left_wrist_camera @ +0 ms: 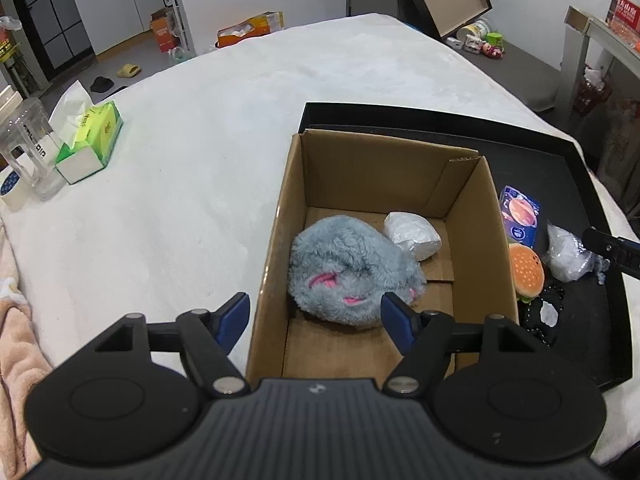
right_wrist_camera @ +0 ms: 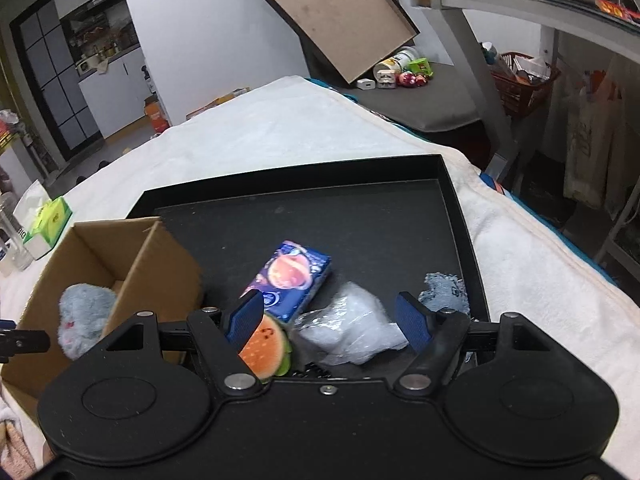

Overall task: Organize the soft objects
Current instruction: 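Move the right gripper to the second clear plastic bag and grasp it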

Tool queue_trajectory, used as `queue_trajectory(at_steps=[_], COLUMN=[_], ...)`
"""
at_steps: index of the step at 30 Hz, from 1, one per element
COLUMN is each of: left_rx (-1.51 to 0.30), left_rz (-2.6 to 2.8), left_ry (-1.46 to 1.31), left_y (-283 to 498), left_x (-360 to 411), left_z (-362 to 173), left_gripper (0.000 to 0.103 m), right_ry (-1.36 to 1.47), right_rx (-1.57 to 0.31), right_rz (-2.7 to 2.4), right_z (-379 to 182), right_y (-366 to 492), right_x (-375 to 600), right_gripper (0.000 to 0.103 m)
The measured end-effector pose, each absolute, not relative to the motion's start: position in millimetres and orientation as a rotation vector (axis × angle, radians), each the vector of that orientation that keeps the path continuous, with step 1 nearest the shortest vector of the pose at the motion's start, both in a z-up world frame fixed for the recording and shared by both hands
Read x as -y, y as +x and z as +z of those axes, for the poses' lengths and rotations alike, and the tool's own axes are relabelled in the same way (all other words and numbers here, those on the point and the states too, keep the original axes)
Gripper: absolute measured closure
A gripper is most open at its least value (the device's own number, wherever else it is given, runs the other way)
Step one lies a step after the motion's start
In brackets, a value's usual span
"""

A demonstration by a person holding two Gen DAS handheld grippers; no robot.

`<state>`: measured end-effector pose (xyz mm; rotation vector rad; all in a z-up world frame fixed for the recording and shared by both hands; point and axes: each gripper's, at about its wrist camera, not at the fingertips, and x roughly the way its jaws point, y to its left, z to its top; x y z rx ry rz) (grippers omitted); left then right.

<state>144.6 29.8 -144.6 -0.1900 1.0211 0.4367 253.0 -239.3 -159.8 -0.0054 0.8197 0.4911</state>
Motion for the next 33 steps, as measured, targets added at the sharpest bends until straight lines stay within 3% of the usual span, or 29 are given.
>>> queue_trajectory(at_steps=[21,24,25,26,29,33], left_rx=[-1.056,-1.046,-1.043,-1.040,-1.029,-1.013], left_rz=[0.502,0.504,0.504,0.504,0.500,0.486], left_ry=[-0.124,-0.127,-0.130,-0.134,-0.142,-0.155], left_y=[162,159,158,157,154,151], left_x=[-18,-19,-20,-20,-22,-24], left_z=[-146,-143,-142,-142,-139,-134], left_gripper=[0.032,0.032,0.032,0.032,0.032,0.032], right_ry=[-0.039,-0.068,-0.076,-0.087,-0.081,-0.076], right_rx=[-0.916,-0.924,-0.923,-0.921,-0.915,-0.894], right_rz=[0.506,0.512,0.515,0.516,0.522,0.518], right_z=[-207,-206,-205,-204,-199,-191], right_y=[284,280,279,278,274,269], right_x=[236,232,232,232,233,235], right_gripper=[0.034,0.049,0.062,0.069,0.079,0.081])
